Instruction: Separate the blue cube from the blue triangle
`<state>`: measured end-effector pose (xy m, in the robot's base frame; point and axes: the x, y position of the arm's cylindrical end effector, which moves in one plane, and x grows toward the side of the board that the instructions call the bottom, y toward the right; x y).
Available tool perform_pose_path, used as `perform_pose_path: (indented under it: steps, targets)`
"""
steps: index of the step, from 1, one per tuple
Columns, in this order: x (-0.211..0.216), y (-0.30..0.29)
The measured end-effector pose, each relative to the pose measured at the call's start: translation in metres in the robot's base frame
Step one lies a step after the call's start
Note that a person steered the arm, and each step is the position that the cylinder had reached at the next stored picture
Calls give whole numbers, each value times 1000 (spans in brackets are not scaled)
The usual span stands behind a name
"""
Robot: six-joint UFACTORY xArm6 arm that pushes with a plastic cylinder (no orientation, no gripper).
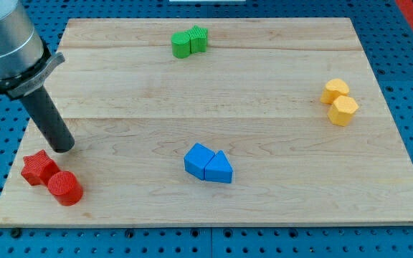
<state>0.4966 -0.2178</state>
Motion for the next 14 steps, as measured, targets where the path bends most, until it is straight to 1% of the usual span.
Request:
perform_pose_path:
  steps: [1,2,3,4,5,6,7,8,9,10,11,12,13,14]
  targets:
    - [-19,66]
    - [-63,174]
    - [-59,259]
    - [-26,322]
    - [26,389]
    - [106,391]
    - [101,296]
    - [83,218]
    - [28,184]
    - [3,183]
    - [-1,148]
    - [-29,123]
    - [-53,200]
    - [-43,282]
